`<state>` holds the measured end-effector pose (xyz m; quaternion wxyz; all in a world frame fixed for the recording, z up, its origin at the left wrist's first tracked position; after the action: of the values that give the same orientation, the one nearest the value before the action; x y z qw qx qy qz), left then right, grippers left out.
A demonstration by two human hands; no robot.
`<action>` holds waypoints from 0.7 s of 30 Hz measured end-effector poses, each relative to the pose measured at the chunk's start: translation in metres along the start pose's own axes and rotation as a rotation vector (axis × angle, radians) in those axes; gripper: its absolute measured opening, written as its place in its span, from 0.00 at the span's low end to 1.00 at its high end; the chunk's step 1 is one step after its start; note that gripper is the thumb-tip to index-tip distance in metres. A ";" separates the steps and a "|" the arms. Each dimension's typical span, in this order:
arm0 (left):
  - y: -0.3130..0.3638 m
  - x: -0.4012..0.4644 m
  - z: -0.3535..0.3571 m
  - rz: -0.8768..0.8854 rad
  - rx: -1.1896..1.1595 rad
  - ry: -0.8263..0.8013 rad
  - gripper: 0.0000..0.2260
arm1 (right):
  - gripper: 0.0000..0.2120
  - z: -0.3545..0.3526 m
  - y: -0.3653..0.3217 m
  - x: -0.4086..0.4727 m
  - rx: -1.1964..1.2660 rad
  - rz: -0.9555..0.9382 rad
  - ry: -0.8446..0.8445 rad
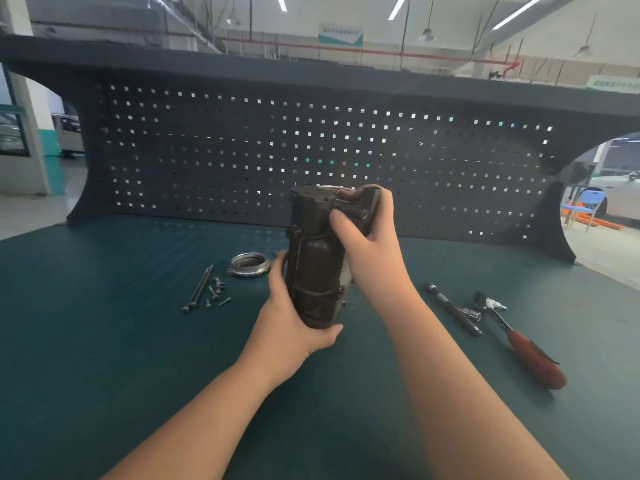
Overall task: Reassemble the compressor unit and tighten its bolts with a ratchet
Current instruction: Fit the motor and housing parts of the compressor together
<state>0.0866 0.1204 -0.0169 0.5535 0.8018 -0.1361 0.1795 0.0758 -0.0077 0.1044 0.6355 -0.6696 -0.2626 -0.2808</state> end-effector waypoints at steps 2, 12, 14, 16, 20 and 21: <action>-0.002 0.001 -0.002 -0.011 0.020 0.008 0.53 | 0.08 0.000 0.002 -0.001 0.007 0.012 0.011; -0.009 0.006 -0.008 -0.026 -0.017 -0.023 0.48 | 0.09 0.003 -0.005 -0.004 -0.107 -0.010 0.135; -0.008 0.006 -0.004 -0.020 -0.018 -0.045 0.46 | 0.09 0.000 -0.008 -0.005 -0.110 -0.026 0.158; -0.006 0.005 0.000 -0.026 -0.025 -0.075 0.44 | 0.10 -0.003 -0.009 -0.006 -0.108 -0.032 0.169; 0.002 0.006 0.007 -0.027 -0.057 -0.120 0.42 | 0.08 -0.009 -0.007 -0.005 -0.094 -0.020 0.142; 0.004 0.006 0.008 -0.017 -0.061 -0.119 0.42 | 0.09 -0.011 -0.006 -0.004 -0.077 -0.021 0.129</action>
<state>0.0919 0.1117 -0.0137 0.5700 0.7950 -0.1675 0.1224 0.0679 -0.0180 0.1061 0.6220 -0.6711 -0.2171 -0.3399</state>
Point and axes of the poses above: each hand's wrist, its own x-axis towards the middle knuckle, its own z-axis out of the palm, y = z × x, the point moved 10 cm from there along x, towards the middle knuckle
